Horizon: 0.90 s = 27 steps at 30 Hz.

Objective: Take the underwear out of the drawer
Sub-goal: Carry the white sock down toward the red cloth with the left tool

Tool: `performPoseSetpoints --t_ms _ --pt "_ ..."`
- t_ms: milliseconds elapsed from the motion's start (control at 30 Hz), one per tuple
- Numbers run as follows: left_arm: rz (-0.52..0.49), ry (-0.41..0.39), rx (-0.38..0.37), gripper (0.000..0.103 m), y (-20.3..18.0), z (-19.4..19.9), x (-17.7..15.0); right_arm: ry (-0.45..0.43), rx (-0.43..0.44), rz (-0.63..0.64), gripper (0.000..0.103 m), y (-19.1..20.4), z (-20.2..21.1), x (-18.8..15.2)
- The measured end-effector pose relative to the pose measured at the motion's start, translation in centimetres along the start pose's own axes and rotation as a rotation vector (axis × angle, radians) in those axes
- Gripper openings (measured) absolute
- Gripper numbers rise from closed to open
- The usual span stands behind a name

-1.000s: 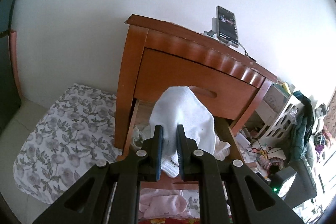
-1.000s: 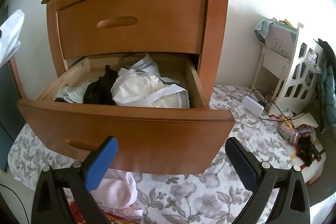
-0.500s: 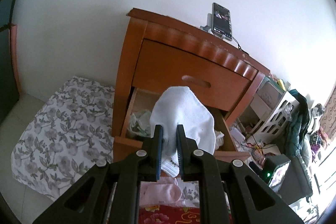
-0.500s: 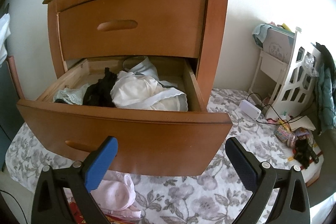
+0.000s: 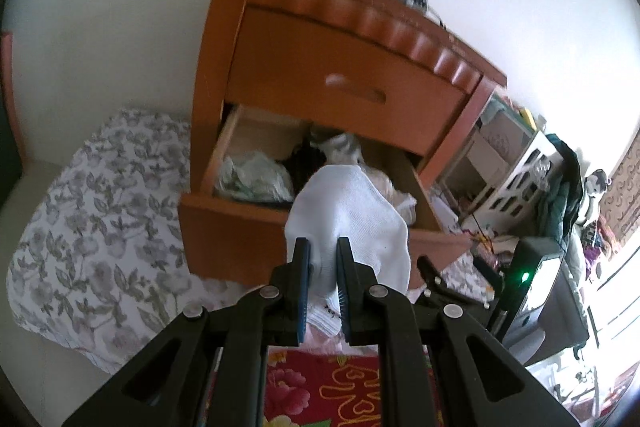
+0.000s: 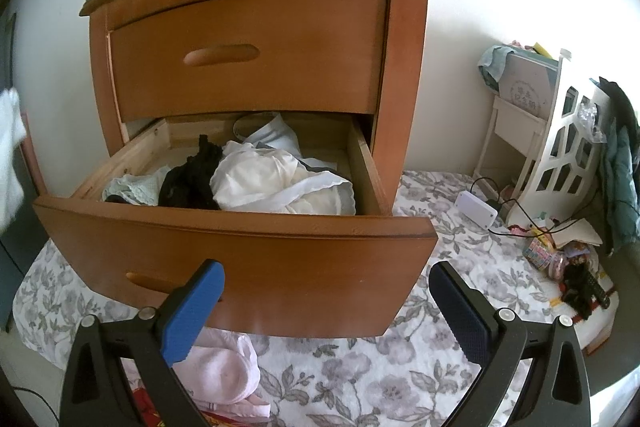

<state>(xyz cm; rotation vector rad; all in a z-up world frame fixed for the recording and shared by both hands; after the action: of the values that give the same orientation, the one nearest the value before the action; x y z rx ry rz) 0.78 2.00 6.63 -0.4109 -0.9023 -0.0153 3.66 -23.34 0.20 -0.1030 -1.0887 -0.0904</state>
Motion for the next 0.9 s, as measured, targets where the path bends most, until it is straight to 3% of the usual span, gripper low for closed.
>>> performPoseSetpoints --t_ms 567,900 --pt "0.014 0.211 0.012 0.013 -0.1 -7.1 -5.9 0.001 0.003 -0.006 0.103 -0.1 -0.1 0.0" --pt "-0.002 0.289 0.018 0.013 -0.4 -10.6 -8.0 0.004 -0.007 0.002 0.103 0.0 -0.1 0.0"
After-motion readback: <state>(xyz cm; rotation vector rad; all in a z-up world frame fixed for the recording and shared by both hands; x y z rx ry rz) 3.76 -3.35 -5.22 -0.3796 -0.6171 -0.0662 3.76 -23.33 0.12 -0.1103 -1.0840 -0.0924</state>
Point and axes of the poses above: each gripper's, at about its wrist camera, not at the fingertips, and z roughly against the way its jaws point, y to its left, x to its top, the point moved 1 cm from there along -z, roughly the way its jaws point, and after that the axes turned 7 degrees about -y, right-handed, at the moved point
